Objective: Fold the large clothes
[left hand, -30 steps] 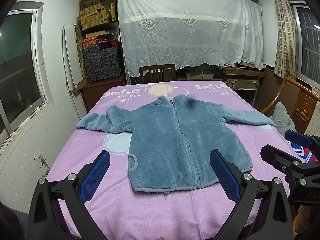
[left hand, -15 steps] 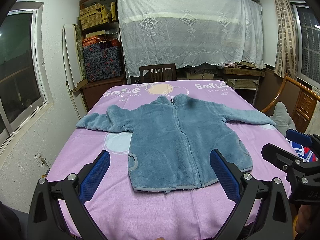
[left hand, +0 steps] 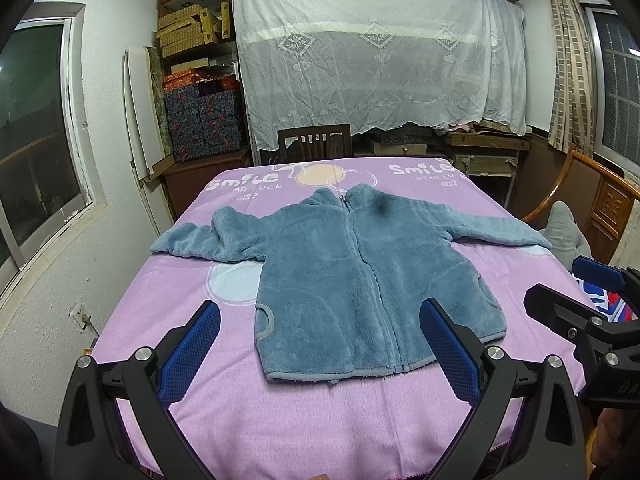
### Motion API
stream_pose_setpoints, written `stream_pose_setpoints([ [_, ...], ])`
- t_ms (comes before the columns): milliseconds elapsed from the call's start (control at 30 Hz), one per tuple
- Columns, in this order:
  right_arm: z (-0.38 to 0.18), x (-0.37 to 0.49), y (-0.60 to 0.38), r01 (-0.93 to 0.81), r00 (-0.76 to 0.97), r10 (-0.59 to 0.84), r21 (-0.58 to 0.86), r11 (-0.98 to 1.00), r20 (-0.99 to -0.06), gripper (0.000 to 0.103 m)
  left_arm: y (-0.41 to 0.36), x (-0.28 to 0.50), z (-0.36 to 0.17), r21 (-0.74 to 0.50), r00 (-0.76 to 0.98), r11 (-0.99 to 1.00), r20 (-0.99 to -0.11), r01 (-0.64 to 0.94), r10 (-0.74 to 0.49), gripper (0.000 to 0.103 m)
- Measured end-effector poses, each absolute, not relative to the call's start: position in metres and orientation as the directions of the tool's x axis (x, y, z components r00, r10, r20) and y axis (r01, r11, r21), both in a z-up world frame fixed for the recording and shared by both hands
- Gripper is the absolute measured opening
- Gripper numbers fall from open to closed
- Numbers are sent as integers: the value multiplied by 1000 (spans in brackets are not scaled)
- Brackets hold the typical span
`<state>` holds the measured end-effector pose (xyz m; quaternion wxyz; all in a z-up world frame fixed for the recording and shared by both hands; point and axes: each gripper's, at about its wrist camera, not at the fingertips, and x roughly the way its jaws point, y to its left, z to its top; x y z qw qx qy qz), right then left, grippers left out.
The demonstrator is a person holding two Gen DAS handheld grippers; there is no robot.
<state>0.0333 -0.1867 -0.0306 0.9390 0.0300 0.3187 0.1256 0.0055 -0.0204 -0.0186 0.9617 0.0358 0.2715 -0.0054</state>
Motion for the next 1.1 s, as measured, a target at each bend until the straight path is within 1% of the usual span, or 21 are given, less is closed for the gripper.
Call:
stream_pose_setpoints([
  [733,-30,33,-186,-215,764,256,140,966,-593,99,-23,6,-25,70,841,997,-541,38,6,100],
  [900,-36,34,-189,-198,759,258,165,966,-598,99,-20,15,-31,77,828,996,-560,34,15,100],
  [1100,-54,57,-218,-131,749,221,188,973,-624,99,-4,41,-49,103,796,995,-600,-12,72,100],
])
